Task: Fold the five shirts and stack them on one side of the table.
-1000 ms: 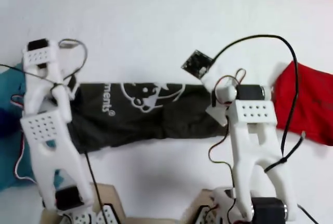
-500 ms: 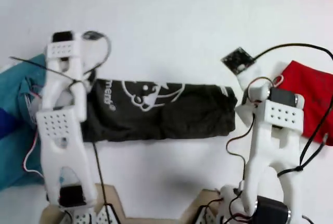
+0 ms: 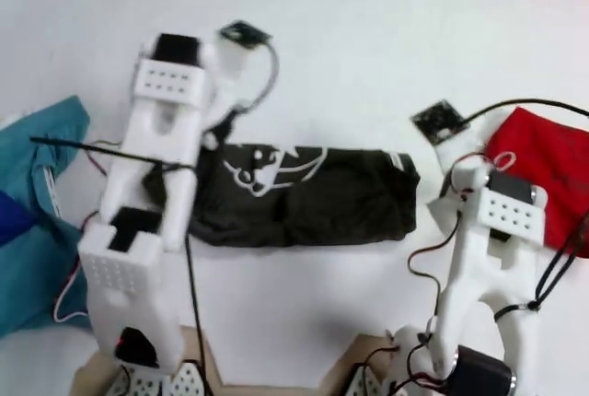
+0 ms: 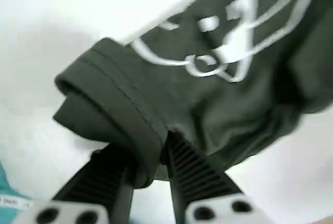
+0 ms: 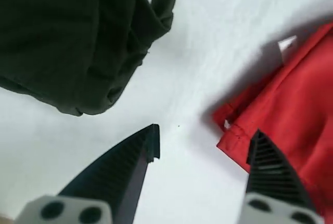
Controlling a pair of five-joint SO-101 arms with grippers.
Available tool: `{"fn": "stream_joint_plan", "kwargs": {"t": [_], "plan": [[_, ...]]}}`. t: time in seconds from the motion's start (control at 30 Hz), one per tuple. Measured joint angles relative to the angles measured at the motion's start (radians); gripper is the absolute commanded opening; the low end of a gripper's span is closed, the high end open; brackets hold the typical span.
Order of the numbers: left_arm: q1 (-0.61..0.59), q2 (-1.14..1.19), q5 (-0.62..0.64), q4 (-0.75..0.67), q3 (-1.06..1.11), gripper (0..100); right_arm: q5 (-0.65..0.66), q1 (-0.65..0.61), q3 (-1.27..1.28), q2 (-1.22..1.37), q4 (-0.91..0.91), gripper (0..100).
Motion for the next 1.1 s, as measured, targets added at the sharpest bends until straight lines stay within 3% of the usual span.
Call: {"fn": "stream_joint_plan", "kwargs": {"t": [0.4, 0.7, 1.1], "plan": [[0.365, -0.066, 0.0, -0.003, -0.155, 2, 0.0, 0.287, 0.003, 0.0, -0.015, 28.3], [0.574, -0.061, -0.002, -0.124, -0.181, 2, 0.0, 0.445, 0.003, 0.0, -0.015, 28.3], [0.605, 0.264, -0.003, -0.315, -0.187, 3, 0.0, 0.535, 0.003, 0.0, -0.015, 28.3]]}}
